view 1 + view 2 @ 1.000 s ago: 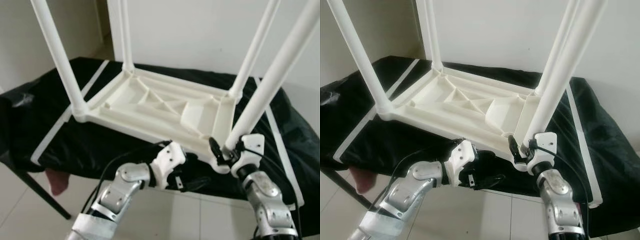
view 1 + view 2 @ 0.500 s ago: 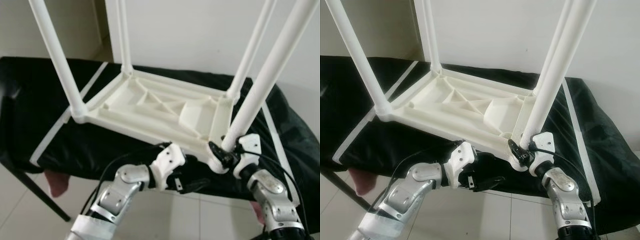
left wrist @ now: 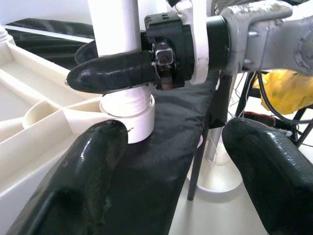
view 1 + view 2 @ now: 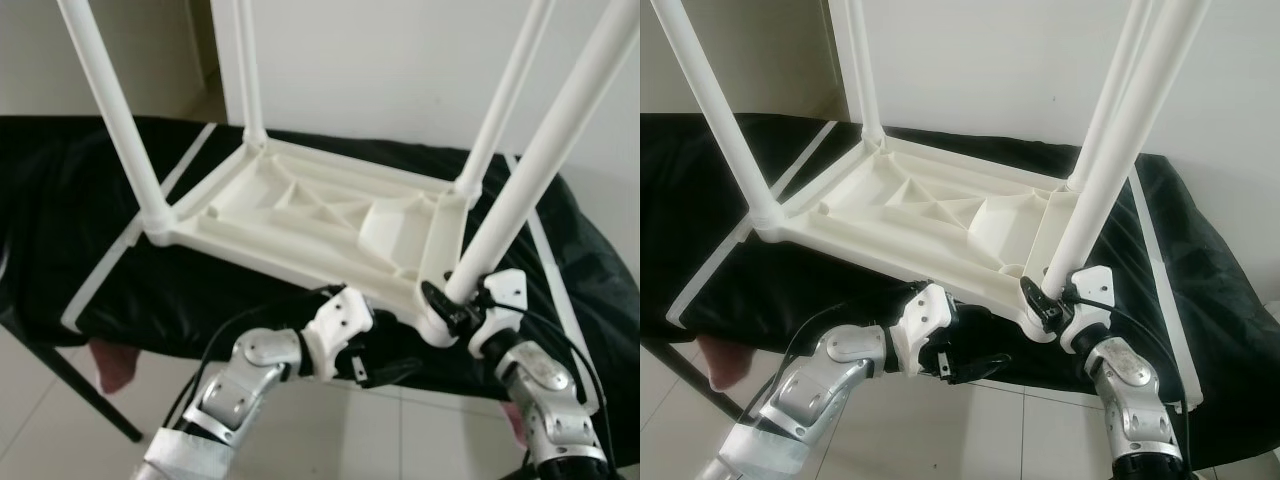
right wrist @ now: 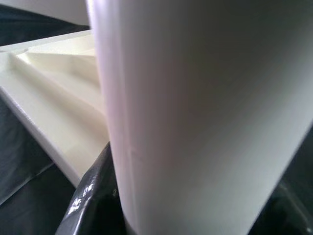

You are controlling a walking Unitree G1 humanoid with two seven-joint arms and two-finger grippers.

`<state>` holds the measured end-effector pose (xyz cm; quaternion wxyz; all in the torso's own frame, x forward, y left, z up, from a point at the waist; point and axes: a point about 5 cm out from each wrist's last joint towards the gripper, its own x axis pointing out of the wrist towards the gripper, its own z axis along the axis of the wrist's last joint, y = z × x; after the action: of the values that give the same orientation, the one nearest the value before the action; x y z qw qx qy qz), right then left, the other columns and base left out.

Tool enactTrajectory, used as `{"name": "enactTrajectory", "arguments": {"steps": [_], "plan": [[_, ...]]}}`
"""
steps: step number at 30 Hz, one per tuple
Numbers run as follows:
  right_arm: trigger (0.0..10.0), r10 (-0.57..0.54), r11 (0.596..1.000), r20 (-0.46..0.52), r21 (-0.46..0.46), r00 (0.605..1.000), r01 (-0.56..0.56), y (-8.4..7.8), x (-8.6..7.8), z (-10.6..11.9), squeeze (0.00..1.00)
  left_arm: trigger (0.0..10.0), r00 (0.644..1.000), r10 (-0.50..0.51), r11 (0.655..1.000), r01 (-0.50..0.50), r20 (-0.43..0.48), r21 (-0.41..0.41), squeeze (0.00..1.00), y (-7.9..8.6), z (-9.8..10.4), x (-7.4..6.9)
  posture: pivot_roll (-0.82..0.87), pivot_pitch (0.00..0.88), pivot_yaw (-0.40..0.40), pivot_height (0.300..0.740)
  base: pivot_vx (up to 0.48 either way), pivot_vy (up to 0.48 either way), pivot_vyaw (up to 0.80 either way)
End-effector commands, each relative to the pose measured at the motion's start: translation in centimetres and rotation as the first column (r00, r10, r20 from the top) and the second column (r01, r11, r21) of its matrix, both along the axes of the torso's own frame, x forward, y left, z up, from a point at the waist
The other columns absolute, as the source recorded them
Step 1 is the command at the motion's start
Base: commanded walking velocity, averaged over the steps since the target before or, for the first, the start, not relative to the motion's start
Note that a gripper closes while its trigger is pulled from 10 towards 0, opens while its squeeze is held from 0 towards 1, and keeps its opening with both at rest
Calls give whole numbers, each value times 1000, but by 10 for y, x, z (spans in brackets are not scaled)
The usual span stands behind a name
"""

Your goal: Building children table

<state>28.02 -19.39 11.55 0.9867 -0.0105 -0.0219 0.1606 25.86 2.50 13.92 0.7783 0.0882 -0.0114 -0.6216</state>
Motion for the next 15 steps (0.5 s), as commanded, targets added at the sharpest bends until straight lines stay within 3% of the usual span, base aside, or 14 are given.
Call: {"name": "enactTrajectory", "arguments": {"steps": [1, 9, 10, 11, 13, 15], "plan": [[10000, -78, 997, -65, 9, 995, 78, 3, -1, -14, 0, 10000, 1000, -26, 1000, 26, 6, 6, 0, -3, 1, 0, 13, 0, -19, 740, 0, 0, 0], [10000, -274, 961, -53, 34, 960, 276, 11, -1, -9, 0, 10000, 1000, -19, 1000, 19, 6, -3, 0, -4, 2, 1, 13, 0, -29, 740, 0, 0, 0], [10000, -398, 914, -52, 57, 916, 401, 11, -3, -8, 0, 10000, 1000, -14, 1000, 14, 4, -8, 0, -4, 2, 1, 13, 0, -36, 740, 0, 0, 0], [10000, -398, 914, -52, 57, 916, 401, 11, -3, -8, 0, 10000, 1000, -14, 1000, 14, 4, -8, 0, -4, 2, 1, 13, 0, -36, 740, 0, 0, 0], [10000, -553, 828, -82, 61, 829, 558, 10, -6, -12, 0, 10000, 1000, -12, 1000, 12, 3, -20, 0, -5, 4, 1, 12, 0, -41, 740, 0, 0, 0], [10000, -582, 806, -91, 73, 808, 588, 10, -7, -12, 0, 10000, 1000, -10, 1000, 10, 3, -23, 0, -5, 5, 2, 16, 0, -42, 740, 0, 0, 0]]}}
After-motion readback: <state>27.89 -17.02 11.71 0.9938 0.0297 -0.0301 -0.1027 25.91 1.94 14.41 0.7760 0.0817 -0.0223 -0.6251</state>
